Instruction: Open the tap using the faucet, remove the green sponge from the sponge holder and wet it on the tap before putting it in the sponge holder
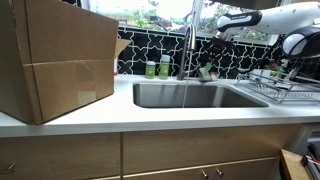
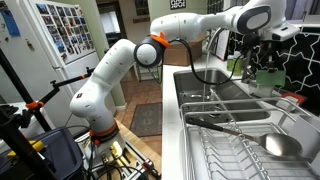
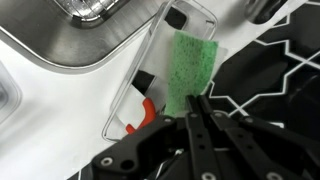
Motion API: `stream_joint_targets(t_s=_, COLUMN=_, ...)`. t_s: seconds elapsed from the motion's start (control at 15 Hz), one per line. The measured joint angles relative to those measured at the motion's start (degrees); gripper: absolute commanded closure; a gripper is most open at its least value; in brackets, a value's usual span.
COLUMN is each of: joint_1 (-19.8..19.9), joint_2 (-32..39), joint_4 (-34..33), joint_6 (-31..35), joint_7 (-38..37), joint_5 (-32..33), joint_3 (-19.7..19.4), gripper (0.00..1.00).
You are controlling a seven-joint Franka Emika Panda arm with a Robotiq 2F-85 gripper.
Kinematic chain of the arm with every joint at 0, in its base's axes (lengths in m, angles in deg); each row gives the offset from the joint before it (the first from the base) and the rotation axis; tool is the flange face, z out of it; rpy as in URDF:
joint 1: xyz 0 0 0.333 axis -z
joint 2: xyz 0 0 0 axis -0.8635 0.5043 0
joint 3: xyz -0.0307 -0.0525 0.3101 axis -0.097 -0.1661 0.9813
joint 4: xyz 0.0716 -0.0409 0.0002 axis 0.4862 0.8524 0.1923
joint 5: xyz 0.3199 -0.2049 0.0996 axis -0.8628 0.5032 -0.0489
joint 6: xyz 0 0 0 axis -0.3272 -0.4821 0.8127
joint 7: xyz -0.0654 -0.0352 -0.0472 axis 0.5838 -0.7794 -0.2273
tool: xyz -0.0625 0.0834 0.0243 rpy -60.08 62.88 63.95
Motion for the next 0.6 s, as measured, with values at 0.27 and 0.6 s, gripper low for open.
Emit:
stream_joint_targets(t_s=0.27, joint_1=0.0, joint_2=0.1, joint_4=0.3, joint_6=0.2, joint_7=0.8, joint_5=-0.1, joint_3=0.0, gripper=0.99)
stream_joint_targets(t_s=0.6, joint_1=0.1, joint_2=-1.7, joint_4=0.5, joint_6=0.4, joint_7=5.3, joint_5=-0.7, joint_3=0.1, gripper=0.99)
